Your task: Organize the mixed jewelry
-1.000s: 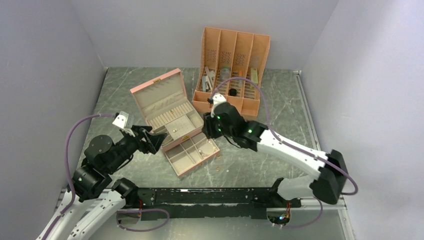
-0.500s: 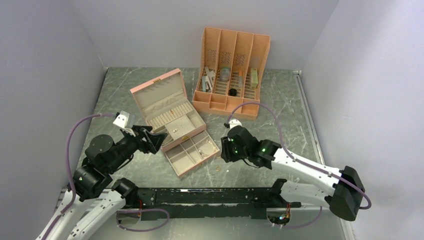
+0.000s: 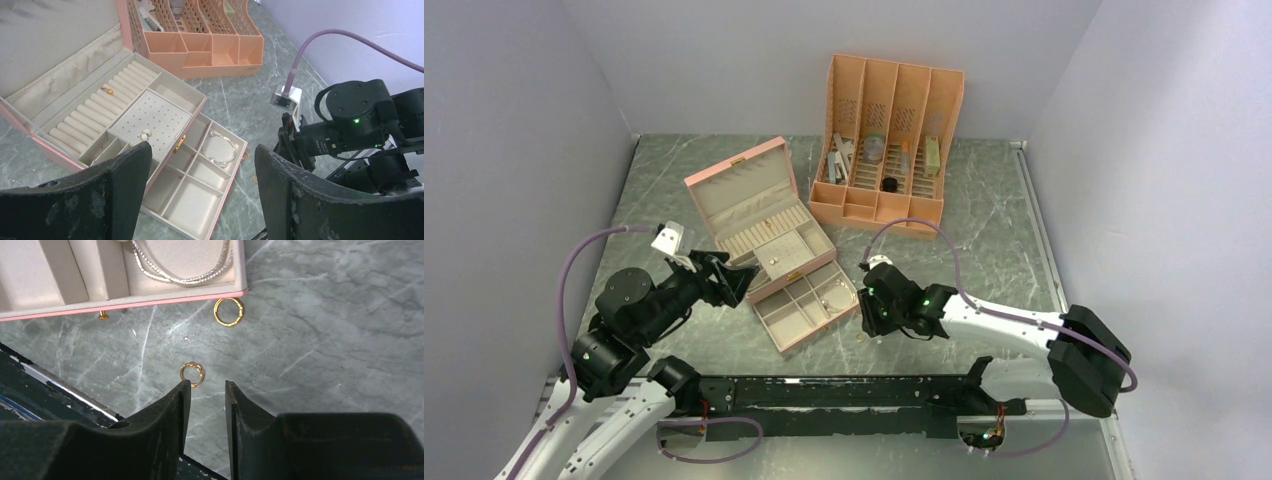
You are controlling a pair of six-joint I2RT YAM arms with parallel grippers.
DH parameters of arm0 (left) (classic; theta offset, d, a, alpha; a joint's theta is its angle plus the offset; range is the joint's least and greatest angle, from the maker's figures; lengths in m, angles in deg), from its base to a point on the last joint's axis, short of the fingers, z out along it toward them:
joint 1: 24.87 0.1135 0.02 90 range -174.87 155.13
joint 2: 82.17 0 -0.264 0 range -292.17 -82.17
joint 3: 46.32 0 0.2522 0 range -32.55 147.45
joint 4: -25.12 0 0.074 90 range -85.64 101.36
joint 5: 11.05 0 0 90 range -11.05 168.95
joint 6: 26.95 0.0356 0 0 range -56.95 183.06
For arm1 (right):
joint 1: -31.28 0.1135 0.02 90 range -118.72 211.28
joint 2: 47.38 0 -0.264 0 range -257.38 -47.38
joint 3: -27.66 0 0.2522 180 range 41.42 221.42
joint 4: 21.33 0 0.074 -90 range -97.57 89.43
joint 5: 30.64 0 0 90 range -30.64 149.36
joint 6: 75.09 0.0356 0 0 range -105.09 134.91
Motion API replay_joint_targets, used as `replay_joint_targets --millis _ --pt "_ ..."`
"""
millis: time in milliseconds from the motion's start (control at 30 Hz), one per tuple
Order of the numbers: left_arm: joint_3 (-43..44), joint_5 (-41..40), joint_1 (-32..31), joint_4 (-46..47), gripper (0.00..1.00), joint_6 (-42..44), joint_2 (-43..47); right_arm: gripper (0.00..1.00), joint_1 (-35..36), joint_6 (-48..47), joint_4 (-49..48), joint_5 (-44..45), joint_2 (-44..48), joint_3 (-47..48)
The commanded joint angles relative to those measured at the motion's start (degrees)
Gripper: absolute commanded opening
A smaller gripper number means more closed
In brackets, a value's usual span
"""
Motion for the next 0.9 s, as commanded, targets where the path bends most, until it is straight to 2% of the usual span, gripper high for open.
replay_joint_targets --millis 0,400,867 --pt "0.1 1.2 0.6 0.4 0.79 0.6 -0.4 0.35 1.7 -0.2 -4.4 0.3 -3.3 -0.3" --pt "0.1 1.4 0.6 0.5 0.79 0.7 -0.2 0.32 5.4 0.0 -4.5 5.1 -8.8 0.8" --pt "0.1 1.5 0.6 0.4 0.8 0.7 0.1 0.25 10.4 1.4 -1.5 11.1 -12.8 2.9"
